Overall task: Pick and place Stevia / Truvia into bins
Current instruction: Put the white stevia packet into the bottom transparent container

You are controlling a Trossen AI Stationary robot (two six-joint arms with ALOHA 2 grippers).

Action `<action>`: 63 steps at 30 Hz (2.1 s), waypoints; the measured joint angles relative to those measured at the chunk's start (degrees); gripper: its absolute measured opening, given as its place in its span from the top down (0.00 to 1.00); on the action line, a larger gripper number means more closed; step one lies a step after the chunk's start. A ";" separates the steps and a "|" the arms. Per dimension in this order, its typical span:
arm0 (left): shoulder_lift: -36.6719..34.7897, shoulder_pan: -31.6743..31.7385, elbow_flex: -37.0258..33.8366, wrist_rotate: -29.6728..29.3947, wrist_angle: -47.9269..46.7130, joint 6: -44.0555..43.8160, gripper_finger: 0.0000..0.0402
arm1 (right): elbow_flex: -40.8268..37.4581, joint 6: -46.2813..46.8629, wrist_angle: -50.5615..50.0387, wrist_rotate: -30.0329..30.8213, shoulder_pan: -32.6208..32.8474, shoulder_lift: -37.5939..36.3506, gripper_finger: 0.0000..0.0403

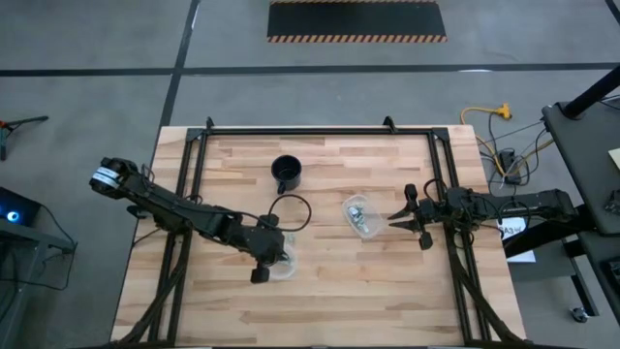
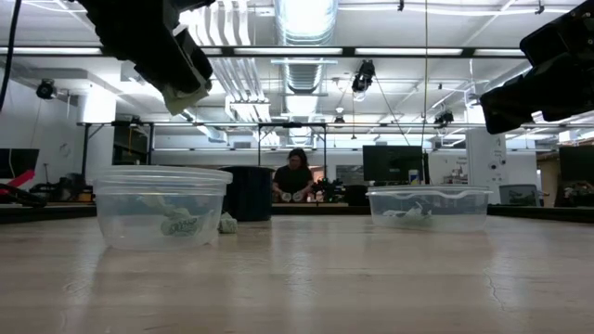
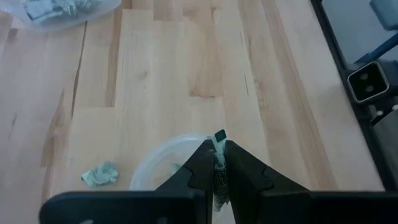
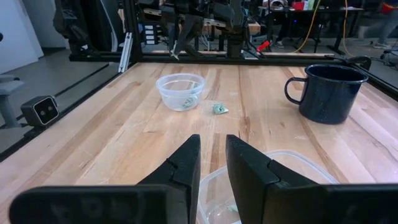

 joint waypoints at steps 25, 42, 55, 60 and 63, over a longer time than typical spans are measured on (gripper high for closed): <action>0.42 -0.09 -0.59 3.41 1.66 -6.66 0.27 | 0.00 -0.11 0.00 0.00 0.00 0.00 0.83; 2.64 -0.02 -0.66 2.04 16.66 -6.94 0.27 | 0.00 -0.09 0.00 0.01 0.00 0.00 0.83; 10.08 0.18 -0.02 0.51 31.67 -5.28 0.27 | 0.00 -0.02 0.00 0.01 0.00 0.00 0.83; 13.59 1.80 2.92 0.56 28.85 -2.47 0.27 | 0.00 -0.01 -0.02 -0.01 0.00 0.02 0.83; 14.80 3.26 6.18 0.51 19.18 -2.45 0.27 | 0.00 -0.03 -0.02 0.01 0.00 0.00 0.83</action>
